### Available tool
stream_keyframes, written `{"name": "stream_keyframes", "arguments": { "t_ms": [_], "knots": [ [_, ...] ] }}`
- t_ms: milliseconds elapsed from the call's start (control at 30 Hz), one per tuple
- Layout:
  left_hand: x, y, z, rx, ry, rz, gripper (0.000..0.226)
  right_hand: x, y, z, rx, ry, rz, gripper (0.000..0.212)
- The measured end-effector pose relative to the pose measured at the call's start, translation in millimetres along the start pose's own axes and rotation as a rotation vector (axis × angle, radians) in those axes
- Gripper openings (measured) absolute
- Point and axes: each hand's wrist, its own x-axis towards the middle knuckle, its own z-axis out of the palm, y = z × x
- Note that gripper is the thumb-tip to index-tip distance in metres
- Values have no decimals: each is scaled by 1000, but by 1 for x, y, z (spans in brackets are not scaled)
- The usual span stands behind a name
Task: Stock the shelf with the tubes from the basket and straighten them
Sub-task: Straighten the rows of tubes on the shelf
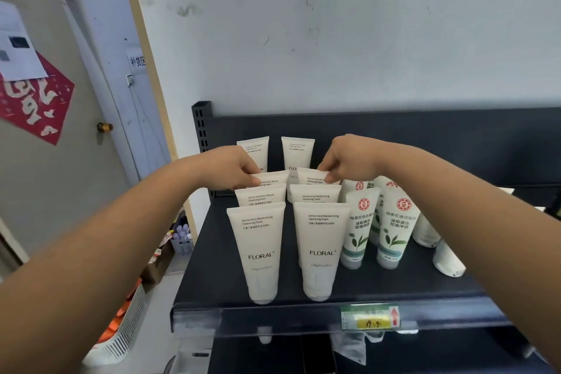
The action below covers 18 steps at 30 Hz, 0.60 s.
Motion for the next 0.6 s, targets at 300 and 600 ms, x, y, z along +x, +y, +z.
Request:
{"name": "stream_keyframes", "arguments": {
  "t_ms": [300,600],
  "knots": [
    [-5,-7,1,32,12,17,32,0,-5,6,73,28,-16,29],
    [-5,-2,-2,30,-6,25,22,3,-9,6,97,36,-11,28]
  ]
}}
